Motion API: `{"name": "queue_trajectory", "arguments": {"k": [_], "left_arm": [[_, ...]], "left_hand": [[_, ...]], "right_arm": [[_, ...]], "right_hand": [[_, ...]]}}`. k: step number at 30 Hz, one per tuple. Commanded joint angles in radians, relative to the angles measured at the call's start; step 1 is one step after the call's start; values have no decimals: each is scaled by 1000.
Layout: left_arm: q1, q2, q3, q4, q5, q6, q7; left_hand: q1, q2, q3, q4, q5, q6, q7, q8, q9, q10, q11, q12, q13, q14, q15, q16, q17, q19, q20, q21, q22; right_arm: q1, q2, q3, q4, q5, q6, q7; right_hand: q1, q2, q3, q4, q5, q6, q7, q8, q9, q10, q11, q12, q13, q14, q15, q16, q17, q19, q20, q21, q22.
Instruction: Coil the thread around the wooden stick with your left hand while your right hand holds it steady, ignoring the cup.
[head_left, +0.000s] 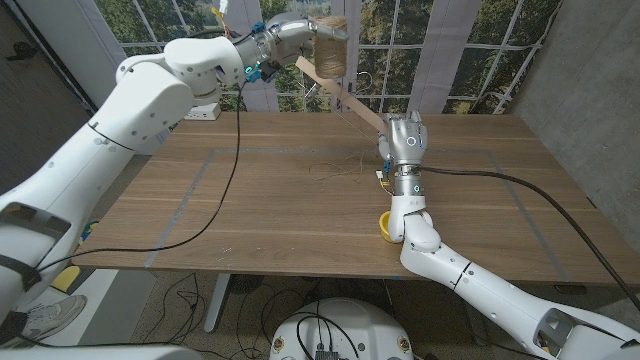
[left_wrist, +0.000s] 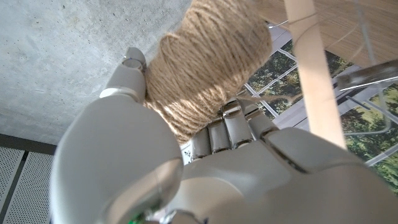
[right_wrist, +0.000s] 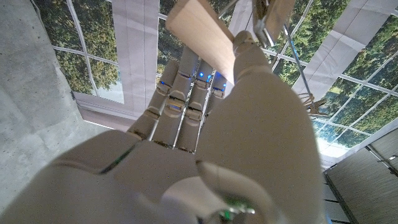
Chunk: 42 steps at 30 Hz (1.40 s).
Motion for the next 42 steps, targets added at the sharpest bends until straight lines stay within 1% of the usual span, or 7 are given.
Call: {"name": "queue_trajectory", "arguments": {"k": [1, 15, 25, 29, 36, 40, 42], "left_arm": [[109, -16, -28, 39, -30, -81, -9], [140, -91, 15, 196, -128, -112, -114], [188, -137, 13, 269, -189, -129, -116], [218, -172, 5, 306, -217, -167, -120], [303, -300, -32, 392, -280, -329, -121], [333, -354, -52, 413, -340, -343, -76], [358, -372, -58, 393, -324, -368, -3]], "left_hand": [[89, 141, 65, 63, 1, 241, -63, 2, 1, 351, -231, -4, 3, 52, -185, 3, 4, -2, -4, -3, 3], [90, 142, 64, 64, 1, 241, -62, 1, 4, 352, -228, -5, 5, 54, -184, 5, 4, -2, -7, 0, 3], [90, 142, 63, 64, 1, 243, -63, 1, 5, 352, -228, -6, 6, 55, -182, 5, 4, -1, -8, 2, 3], [90, 143, 63, 65, 1, 244, -62, 1, 4, 353, -228, -6, 5, 56, -182, 5, 4, -1, -8, 2, 3], [89, 143, 62, 66, 1, 243, -64, 0, 4, 351, -233, -8, 7, 56, -180, 6, 4, 0, -8, 3, 3], [88, 144, 62, 67, 1, 243, -68, -1, 4, 353, -234, -8, 6, 58, -181, 6, 4, 2, -11, 5, 2], [87, 144, 62, 68, 1, 243, -71, -1, 4, 352, -232, -9, 5, 58, -181, 7, 4, 3, -12, 5, 2]], "right_arm": [[-3, 21, 23, 5, 43, 2, -49], [1, 23, 20, 6, 58, 6, -70], [-3, 32, 37, 4, 94, 40, -101], [-2, 33, 47, 3, 113, 60, -107], [-7, 42, 73, 5, 157, 90, -124], [-9, 42, 79, 8, 168, 95, -131], [-9, 43, 80, 11, 171, 96, -134]], "right_hand": [[109, 115, 3, 4, 4, 117, -107, 7, 56, 83, -75, -1, 4, 181, -214, 3, 4, -1, -137, 8, 3], [110, 113, 2, 4, 6, 120, -105, 5, 56, 86, -71, -5, 4, 183, -214, 1, 5, -2, -135, 9, 2], [110, 114, 1, 4, 8, 120, -109, 3, 57, 89, -71, -7, 5, 183, -214, -1, 5, -2, -135, 10, 2], [110, 113, 1, 4, 8, 120, -107, 2, 57, 89, -70, -7, 6, 183, -214, -1, 5, -2, -135, 10, 2], [110, 114, 0, 4, 9, 121, -106, 1, 58, 89, -70, -9, 7, 183, -214, -3, 5, -3, -136, 10, 2], [110, 114, 0, 4, 9, 121, -104, 1, 58, 89, -71, -9, 8, 183, -214, -3, 5, -3, -136, 10, 2], [110, 114, 0, 4, 9, 122, -105, 1, 58, 90, -68, -10, 7, 184, -214, -3, 6, -3, -135, 10, 2]]}}
